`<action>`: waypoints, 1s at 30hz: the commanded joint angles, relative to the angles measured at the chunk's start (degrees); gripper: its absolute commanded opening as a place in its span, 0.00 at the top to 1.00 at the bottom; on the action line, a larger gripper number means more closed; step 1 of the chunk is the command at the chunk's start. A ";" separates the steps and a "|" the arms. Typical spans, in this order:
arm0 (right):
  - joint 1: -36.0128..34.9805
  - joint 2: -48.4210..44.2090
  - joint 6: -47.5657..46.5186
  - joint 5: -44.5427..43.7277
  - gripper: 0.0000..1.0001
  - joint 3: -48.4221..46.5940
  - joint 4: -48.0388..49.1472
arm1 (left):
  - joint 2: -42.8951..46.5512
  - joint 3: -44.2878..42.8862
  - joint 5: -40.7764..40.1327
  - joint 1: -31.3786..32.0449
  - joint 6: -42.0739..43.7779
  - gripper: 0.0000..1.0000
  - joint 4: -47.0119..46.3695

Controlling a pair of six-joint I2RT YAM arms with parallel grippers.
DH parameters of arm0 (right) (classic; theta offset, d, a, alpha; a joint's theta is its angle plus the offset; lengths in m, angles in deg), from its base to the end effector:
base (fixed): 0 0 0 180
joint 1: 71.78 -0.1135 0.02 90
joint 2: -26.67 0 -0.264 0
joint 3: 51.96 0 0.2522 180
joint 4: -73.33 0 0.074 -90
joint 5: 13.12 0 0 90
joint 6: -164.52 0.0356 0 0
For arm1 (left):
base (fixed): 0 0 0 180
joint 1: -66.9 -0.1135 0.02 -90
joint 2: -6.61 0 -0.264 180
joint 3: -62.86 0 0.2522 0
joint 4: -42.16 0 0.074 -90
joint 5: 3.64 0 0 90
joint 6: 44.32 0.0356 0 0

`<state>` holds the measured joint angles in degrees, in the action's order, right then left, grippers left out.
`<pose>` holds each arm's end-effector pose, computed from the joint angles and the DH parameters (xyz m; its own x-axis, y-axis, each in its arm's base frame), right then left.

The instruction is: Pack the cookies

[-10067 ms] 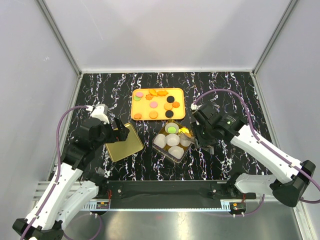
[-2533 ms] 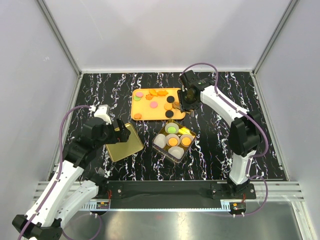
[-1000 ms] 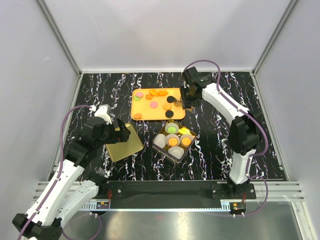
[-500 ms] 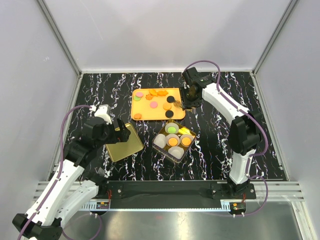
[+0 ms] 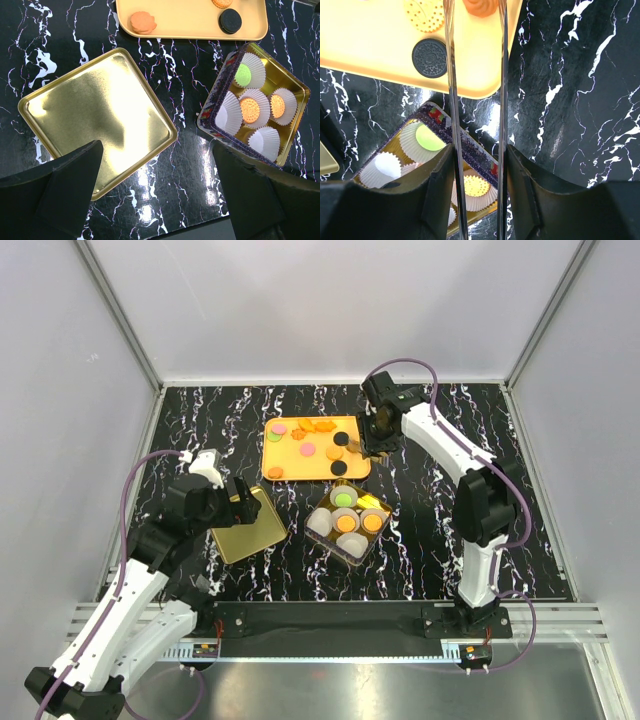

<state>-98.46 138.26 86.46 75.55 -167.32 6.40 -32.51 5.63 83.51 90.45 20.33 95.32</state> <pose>0.3741 0.1871 0.2778 -0.8710 -0.2062 -0.4460 -0.2651 0.9615 0.0731 0.1332 -0.0561 0.2955 -0.6306 -0.1916 -0.7520 0.1015 0.9404 -0.3247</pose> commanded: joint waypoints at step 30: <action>-1.98 0.99 -2.36 -6.33 0.49 -5.09 -2.90 | 0.09 0.04 -0.84 0.18 -0.06 0.01 -1.78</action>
<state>-100.01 139.27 85.33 71.34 -168.53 4.00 -32.51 5.63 83.51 90.47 20.33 95.29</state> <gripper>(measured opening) 0.510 0.988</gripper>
